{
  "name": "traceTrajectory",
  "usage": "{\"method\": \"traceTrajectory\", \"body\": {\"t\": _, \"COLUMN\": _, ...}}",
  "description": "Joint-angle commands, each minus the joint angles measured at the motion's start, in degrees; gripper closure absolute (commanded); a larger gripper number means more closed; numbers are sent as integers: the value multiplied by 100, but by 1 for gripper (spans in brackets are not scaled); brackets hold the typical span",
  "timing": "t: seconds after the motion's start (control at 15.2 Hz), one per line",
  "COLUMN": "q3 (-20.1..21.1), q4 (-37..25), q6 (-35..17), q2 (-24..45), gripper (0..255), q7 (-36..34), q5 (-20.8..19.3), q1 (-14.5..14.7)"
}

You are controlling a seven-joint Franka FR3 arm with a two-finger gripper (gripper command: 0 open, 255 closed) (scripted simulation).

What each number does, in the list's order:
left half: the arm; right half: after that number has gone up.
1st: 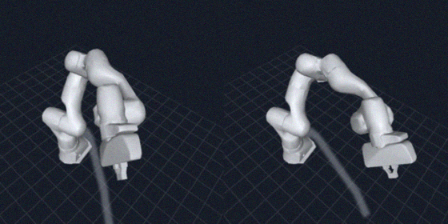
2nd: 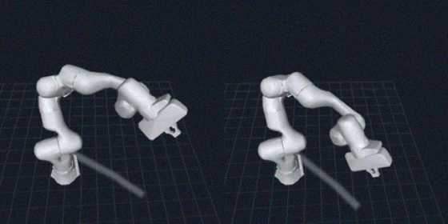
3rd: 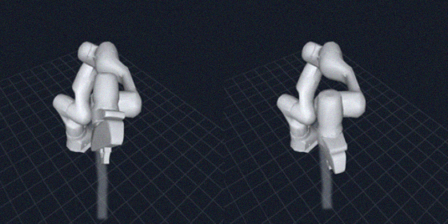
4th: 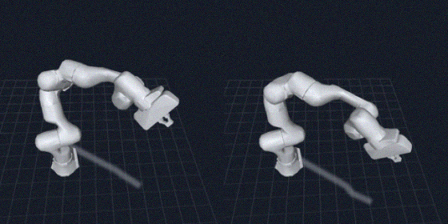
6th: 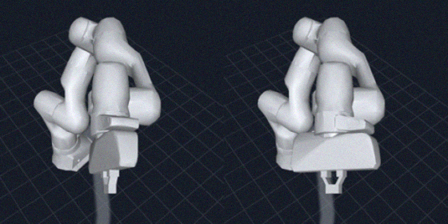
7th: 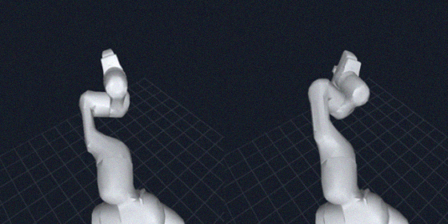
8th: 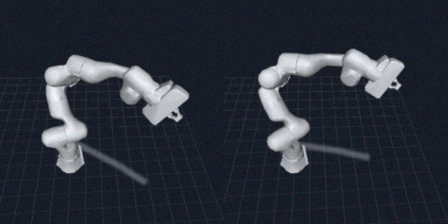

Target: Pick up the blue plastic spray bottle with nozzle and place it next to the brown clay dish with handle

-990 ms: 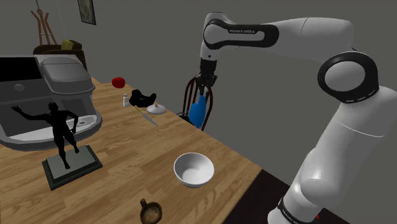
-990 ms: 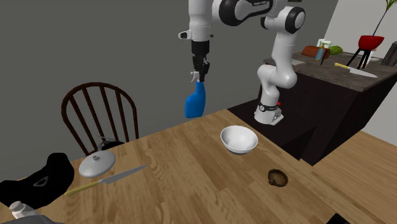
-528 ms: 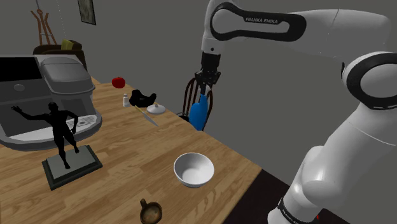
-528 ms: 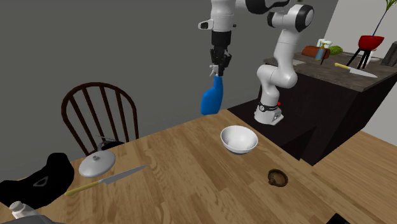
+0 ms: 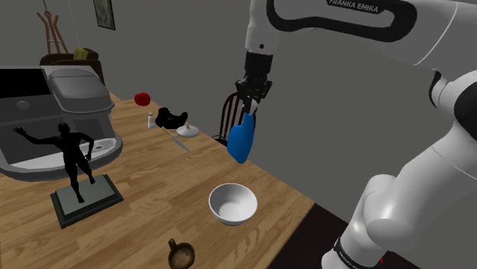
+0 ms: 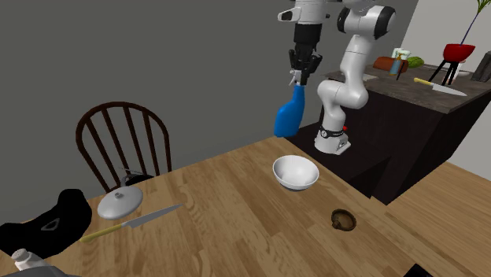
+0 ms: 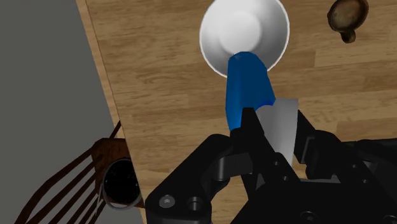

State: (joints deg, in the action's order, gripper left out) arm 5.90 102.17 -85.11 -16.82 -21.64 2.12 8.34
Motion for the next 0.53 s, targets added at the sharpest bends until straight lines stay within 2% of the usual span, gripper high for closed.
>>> {"method": "traceTrajectory", "body": {"t": 0.0, "q3": 144, "q4": -33, "q6": 165, "q2": -137, "gripper": 255, "q7": -238, "q5": 58, "q1": 84}}
{"method": "traceTrajectory", "body": {"t": 0.46, "q3": 678, "q4": -394, "q6": 761, "q2": -415, "gripper": 255, "q7": -1079, "q5": 294, "q1": 358}}
